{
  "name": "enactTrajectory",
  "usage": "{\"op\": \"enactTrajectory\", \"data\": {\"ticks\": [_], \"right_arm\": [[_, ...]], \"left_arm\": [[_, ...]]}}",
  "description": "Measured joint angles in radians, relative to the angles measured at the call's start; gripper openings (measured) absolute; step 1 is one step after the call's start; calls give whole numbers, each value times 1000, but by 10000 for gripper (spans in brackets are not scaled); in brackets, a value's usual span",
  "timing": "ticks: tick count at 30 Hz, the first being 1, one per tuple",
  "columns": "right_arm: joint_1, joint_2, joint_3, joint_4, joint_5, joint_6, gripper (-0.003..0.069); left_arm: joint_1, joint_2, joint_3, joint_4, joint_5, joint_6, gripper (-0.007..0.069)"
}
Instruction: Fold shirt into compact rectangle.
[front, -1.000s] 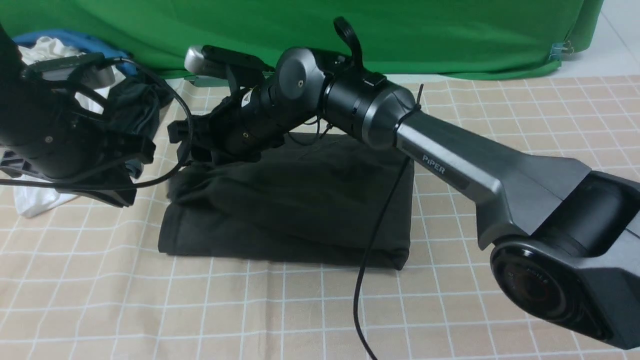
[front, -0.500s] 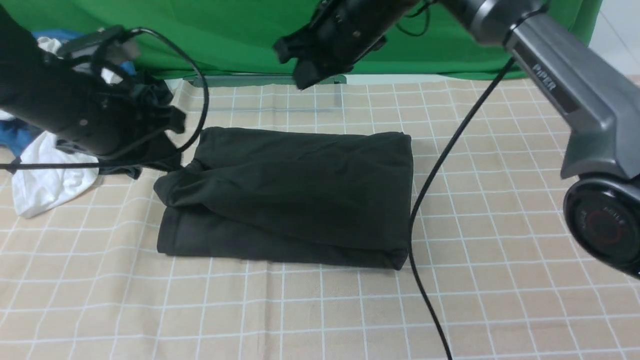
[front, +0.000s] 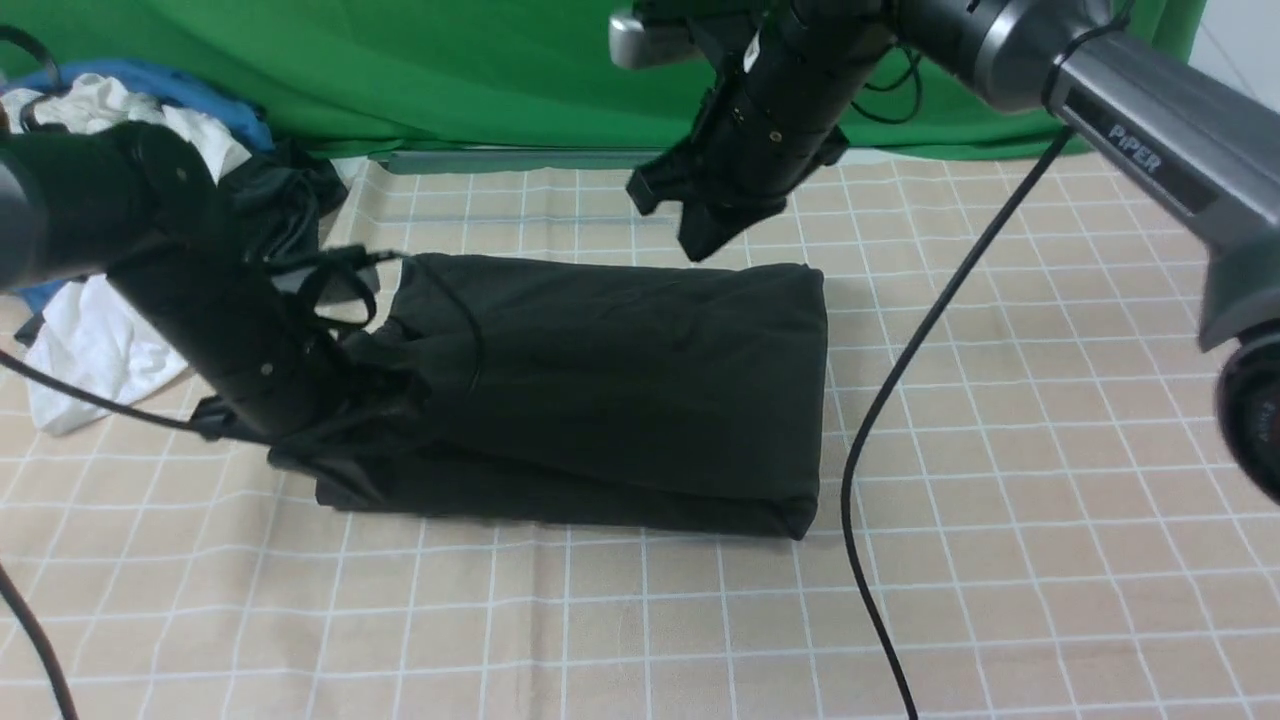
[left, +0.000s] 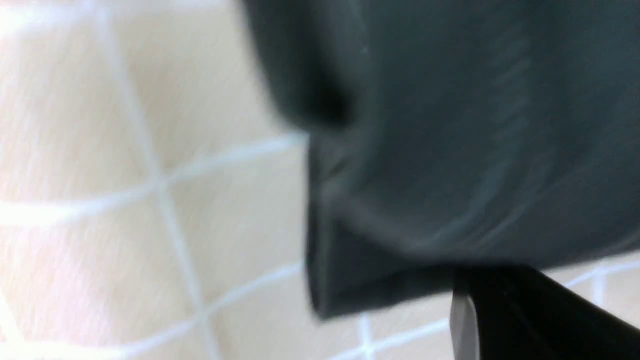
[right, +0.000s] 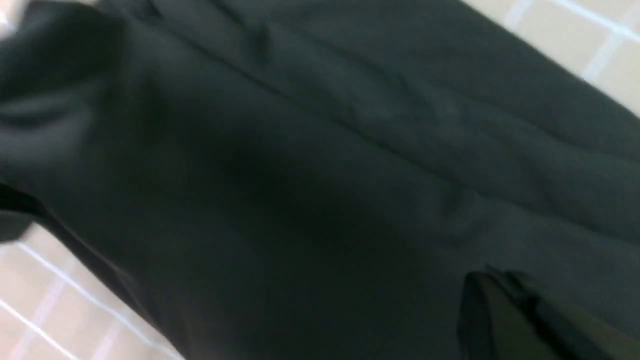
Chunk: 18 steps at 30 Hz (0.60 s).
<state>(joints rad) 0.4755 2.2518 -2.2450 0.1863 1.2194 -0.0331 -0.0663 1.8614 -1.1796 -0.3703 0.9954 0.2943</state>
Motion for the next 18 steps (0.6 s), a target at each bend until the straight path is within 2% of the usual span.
{"op": "enactTrajectory", "data": {"ticks": [6, 11, 18], "right_arm": [[0, -107, 77, -53, 2, -21, 35], [0, -132, 79, -55, 2, -30, 35], [0, -132, 80, -55, 2, -31, 35]], "left_arm": [[0, -45, -14, -12, 50, -9, 19], [0, -130, -160, -32, 19, -59, 19], [-26, -15, -273, -60, 15, -53, 19]]}}
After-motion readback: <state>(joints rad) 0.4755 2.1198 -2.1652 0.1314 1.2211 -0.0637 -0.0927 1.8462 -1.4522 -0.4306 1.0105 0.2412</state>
